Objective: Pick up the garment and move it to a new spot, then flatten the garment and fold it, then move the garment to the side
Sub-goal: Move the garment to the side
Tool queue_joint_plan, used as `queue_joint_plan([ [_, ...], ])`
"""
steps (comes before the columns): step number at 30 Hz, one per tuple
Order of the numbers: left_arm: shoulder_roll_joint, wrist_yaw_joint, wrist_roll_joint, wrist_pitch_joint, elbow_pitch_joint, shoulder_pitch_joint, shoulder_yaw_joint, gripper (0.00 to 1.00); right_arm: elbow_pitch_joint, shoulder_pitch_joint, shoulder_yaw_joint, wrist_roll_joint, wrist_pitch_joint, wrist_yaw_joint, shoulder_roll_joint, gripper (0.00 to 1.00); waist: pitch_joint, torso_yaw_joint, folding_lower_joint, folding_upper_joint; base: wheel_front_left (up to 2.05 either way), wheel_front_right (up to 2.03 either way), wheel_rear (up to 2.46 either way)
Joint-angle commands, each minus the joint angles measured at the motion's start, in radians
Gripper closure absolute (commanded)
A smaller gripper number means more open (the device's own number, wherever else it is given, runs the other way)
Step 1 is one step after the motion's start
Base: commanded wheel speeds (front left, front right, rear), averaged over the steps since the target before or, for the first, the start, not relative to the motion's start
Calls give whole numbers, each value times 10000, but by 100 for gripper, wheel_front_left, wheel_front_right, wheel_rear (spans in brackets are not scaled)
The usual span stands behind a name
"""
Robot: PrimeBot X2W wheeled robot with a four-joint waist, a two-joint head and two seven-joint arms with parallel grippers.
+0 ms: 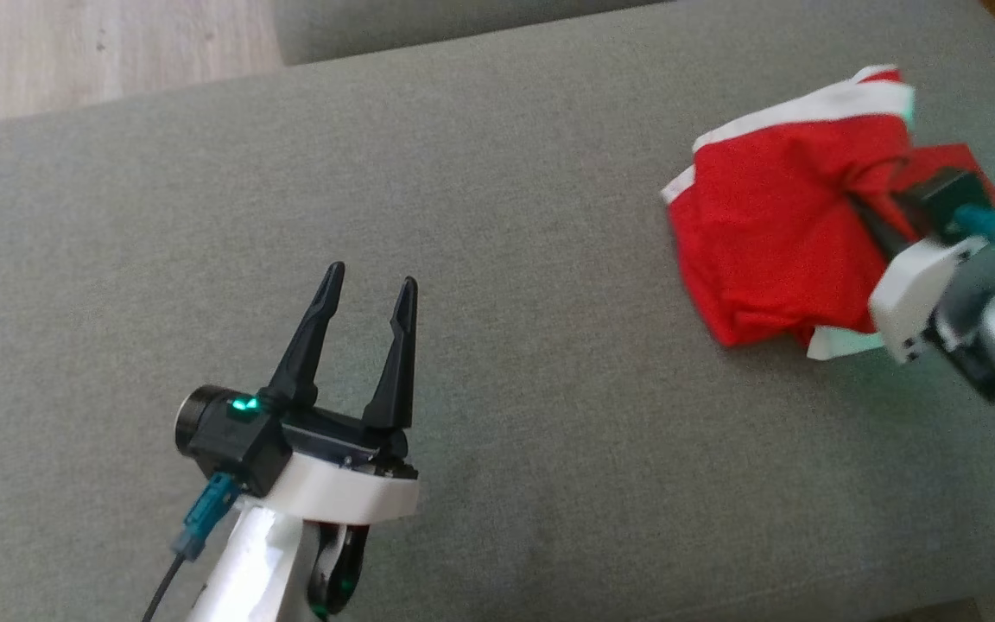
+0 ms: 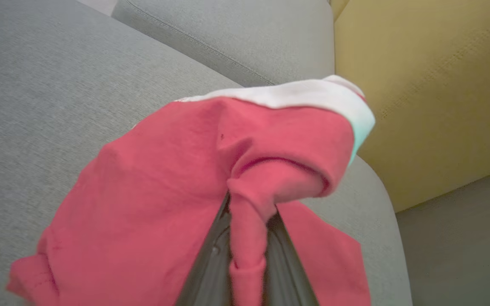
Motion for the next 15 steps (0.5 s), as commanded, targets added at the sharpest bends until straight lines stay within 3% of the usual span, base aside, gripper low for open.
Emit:
queue_joint_plan([
  [1, 43, -11, 16, -80, -316, -404, 264, 0, -338, -212, -66, 85, 40, -7, -335, 100, 127, -79, -1, 0, 0, 0, 0],
  [8, 43, -105, 50, -80, -249, -600, 311, 0, -714, -2, -362, 262, 570, -7, -1327, 100, 464, 8, -1, 0, 0, 0, 0],
  [15, 43, -163, 26, -80, -202, -667, 392, 0, -502, 325, -902, 244, 967, -7, -1666, 100, 651, 215, -1, 0, 0, 0, 0],
])
